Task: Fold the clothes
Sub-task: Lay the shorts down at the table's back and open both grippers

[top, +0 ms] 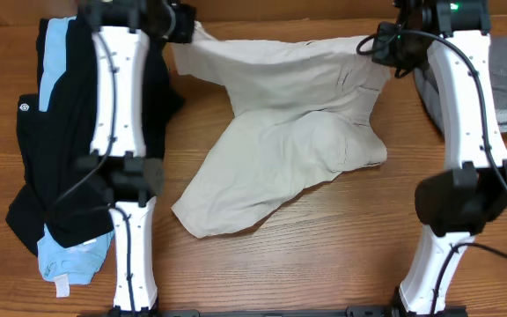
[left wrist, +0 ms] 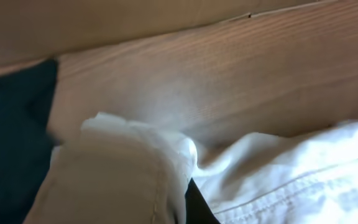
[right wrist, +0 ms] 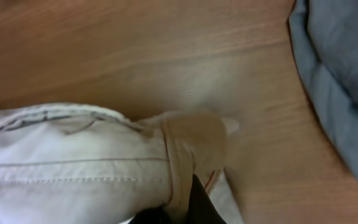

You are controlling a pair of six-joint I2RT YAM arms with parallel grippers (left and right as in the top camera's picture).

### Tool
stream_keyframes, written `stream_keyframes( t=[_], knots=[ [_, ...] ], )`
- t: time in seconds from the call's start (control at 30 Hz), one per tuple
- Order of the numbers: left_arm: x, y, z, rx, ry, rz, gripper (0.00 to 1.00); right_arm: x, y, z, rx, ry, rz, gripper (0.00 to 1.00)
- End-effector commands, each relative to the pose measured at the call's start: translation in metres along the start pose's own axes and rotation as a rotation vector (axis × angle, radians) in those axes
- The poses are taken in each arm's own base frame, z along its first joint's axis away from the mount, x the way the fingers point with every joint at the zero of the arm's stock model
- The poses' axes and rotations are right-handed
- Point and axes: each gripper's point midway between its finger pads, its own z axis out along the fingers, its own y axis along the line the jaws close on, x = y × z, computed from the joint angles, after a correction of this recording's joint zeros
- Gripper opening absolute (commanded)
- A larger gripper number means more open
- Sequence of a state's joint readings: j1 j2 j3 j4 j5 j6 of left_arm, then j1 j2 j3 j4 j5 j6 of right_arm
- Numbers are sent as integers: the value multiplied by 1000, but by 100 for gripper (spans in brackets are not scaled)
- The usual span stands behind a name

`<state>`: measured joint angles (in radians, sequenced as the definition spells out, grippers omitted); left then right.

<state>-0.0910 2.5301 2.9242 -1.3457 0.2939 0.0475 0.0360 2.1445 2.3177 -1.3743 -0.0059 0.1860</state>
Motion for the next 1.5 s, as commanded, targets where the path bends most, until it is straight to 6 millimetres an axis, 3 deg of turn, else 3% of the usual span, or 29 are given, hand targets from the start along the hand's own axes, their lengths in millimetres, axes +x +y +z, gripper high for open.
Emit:
stream_keyframes(
  t=[0.0, 0.1, 0.17, 0.2, 0.27, 0.3, 0.43, 0.6, 0.73, 0.93, 1.07, 1.13, 1.2, 1.3, 1.47],
  knots=[
    [-2, -9, 46, 16, -12, 55, 4, -25, -13, 21, 15, -64, 25, 5],
    [-3, -12, 71, 25, -29, 72, 5, -39, -15, 40, 11, -99, 31, 8],
    [-4, -13, 82, 28, -37, 76, 25, -47, -15, 52, 6, -122, 33, 14],
    [-3, -13, 87, 28, -38, 78, 43, -52, -14, 58, 3, -139, 32, 29],
    [-4, -11, 90, 20, -41, 78, 89, -62, -12, 68, -6, -173, 31, 89],
    [-5, -9, 90, 6, -43, 65, 100, -68, -11, 70, -11, -193, 31, 100],
    [-13, 2, 78, -41, -70, -2, 100, -81, -9, 66, -25, -246, 50, 100],
    [-43, 8, 4, -6, -179, -94, 100, -93, -11, 5, -64, -311, 118, 100],
    [-61, 0, -74, 32, -269, -105, 100, -88, -14, -57, -71, -359, 124, 100],
    [-56, -32, -189, 10, -357, -22, 100, -47, -16, -163, -94, -410, 120, 100],
    [-36, -52, -242, -4, -371, 20, 100, -2, -21, -214, -93, -390, 121, 100],
    [-20, -59, -259, -7, -346, 11, 100, 25, -25, -232, -87, -362, 123, 100],
    [-6, -64, -263, -1, -303, -2, 100, 46, -28, -242, -81, -326, 124, 100],
    [15, -64, -256, 2, -215, -32, 100, 67, -25, -250, -108, -286, 123, 100],
    [27, -71, -235, 68, -124, -54, 100, 86, -12, -264, -200, -279, 113, 100]
  ],
)
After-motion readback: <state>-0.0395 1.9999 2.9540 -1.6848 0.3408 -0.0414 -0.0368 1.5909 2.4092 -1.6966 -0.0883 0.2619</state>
